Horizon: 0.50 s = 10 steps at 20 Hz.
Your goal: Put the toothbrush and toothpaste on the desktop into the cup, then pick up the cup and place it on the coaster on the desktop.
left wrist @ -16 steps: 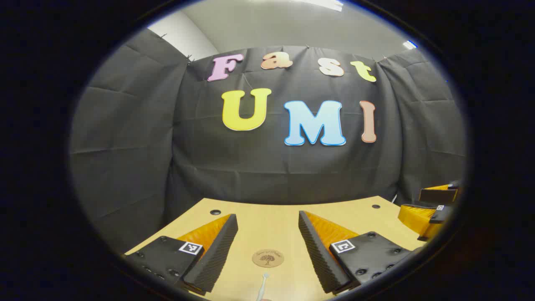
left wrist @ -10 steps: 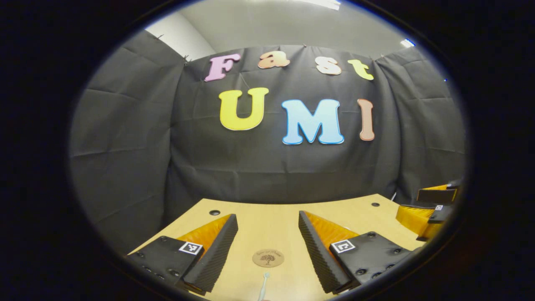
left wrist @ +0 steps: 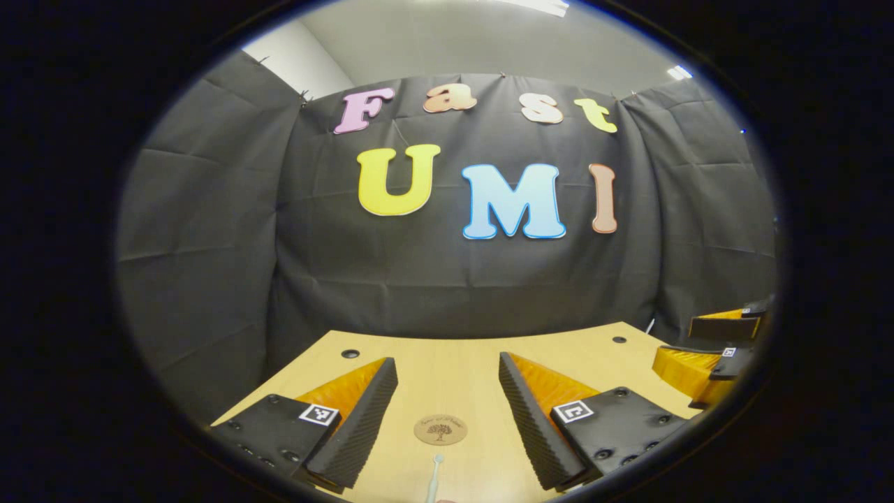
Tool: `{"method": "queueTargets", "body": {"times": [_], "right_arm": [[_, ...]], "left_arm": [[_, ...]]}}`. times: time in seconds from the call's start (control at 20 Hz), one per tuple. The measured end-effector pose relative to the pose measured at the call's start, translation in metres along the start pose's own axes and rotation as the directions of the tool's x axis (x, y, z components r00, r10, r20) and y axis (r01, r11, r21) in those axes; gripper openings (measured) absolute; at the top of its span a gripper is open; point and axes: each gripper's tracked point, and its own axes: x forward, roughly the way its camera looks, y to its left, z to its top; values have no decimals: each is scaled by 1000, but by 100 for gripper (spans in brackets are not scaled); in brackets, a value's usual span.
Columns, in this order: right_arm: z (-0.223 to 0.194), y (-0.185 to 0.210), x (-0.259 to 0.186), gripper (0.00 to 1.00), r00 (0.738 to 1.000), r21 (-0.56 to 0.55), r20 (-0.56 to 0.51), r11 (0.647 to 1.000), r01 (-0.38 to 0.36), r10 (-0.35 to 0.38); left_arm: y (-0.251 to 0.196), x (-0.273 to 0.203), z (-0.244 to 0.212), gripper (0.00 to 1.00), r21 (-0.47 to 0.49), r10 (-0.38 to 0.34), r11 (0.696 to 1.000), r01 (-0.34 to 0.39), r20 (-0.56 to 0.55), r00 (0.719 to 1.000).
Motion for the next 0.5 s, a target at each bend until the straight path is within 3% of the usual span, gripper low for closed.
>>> {"method": "queueTargets", "body": {"times": [0.5], "right_arm": [[-16,10,4,99,997,5,-68,1000,-28,28]], "left_arm": [[1,-2,-4,95,-5,12,1000,-13,-23,1000]]}}
